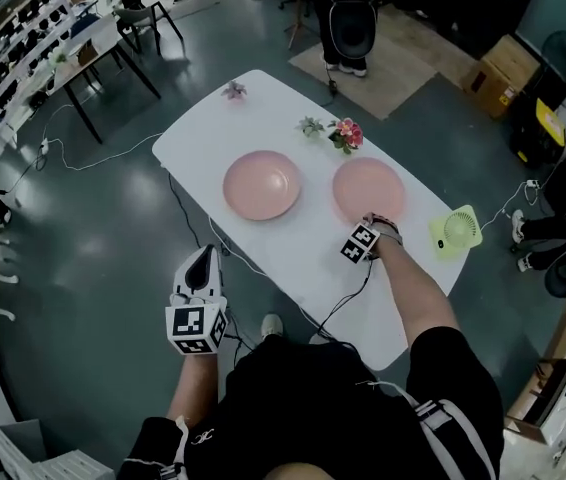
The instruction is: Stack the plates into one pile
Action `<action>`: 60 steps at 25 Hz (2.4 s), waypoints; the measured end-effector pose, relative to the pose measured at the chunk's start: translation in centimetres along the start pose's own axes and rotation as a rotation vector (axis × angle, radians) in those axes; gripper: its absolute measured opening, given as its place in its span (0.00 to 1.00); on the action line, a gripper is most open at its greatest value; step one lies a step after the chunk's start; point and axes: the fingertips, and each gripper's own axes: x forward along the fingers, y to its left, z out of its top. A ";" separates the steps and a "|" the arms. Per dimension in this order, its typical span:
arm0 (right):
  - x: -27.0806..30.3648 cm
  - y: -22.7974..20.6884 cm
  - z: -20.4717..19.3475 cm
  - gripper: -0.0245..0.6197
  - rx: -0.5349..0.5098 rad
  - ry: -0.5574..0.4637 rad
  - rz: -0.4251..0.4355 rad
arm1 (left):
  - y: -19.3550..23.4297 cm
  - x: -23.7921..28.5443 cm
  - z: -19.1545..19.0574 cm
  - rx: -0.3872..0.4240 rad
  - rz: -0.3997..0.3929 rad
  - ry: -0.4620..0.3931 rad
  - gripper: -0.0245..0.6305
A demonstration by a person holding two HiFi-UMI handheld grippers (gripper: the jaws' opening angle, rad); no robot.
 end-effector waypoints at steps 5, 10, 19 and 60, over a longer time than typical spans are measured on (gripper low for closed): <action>-1.0 -0.1 1.0 0.11 -0.050 -0.035 -0.034 | 0.8 -0.6 0.3 -0.002 0.018 -0.008 0.06; -3.2 -1.2 2.7 0.11 0.005 -0.101 -0.060 | 0.8 -0.8 0.4 -0.012 0.014 -0.018 0.06; -8.9 -1.3 7.0 0.12 0.004 -0.183 -0.156 | 1.7 -1.6 0.5 -0.034 0.016 -0.046 0.05; -20.4 3.8 29.0 0.19 0.167 -0.881 0.028 | 8.5 -8.3 -0.4 -0.083 0.216 -0.037 0.05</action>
